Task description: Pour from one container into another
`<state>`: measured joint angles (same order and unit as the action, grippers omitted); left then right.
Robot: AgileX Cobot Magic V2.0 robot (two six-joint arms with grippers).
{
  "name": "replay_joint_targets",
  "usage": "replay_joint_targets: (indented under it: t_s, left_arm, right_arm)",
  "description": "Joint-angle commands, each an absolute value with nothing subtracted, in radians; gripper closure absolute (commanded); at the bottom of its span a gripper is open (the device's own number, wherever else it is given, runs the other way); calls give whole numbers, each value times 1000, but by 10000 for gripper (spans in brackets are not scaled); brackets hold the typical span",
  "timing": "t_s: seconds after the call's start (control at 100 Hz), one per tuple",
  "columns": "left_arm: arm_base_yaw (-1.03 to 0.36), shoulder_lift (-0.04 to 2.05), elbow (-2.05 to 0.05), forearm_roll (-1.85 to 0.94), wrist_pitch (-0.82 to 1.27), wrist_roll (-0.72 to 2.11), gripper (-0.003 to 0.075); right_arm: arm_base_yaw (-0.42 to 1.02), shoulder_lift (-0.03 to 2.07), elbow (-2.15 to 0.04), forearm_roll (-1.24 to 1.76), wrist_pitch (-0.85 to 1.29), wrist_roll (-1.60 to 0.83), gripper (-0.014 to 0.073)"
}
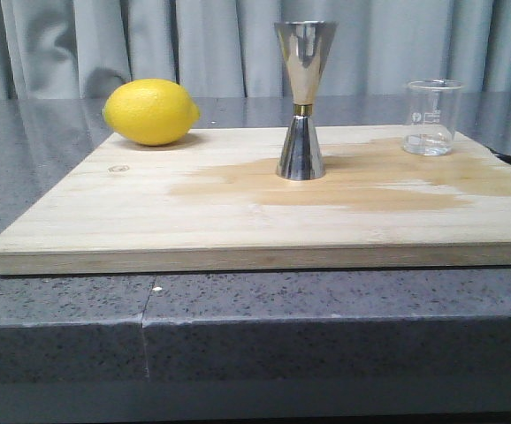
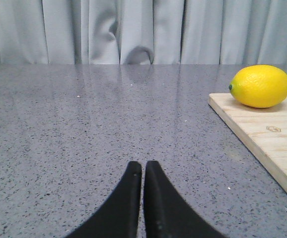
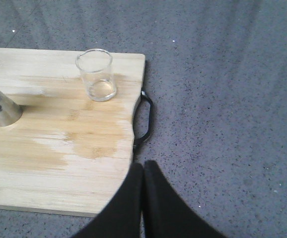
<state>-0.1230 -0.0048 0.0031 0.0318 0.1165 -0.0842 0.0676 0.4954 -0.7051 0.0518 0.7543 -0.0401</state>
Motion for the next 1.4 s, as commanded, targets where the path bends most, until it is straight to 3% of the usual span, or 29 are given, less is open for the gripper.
replay_joint_targets:
  t_s: [0.0, 0.81, 0.94, 1.13, 1.39]
  left_arm:
    - [-122, -28, 39, 22, 37, -92, 739]
    - [-122, -28, 39, 22, 37, -92, 739]
    - [-122, -28, 39, 22, 37, -92, 739]
    - [-122, -28, 39, 22, 37, -92, 739]
    - [-122, -28, 39, 22, 37, -92, 739]
  right_arm:
    - [60, 497, -729, 51, 680, -41, 661]
    - [60, 480, -712, 51, 658, -41, 661]
    - [16, 382, -605, 58, 559, -41, 661]
    - [-23, 199, -338, 81, 239, -41, 661]
    - [-23, -2, -56, 89, 59, -41, 661]
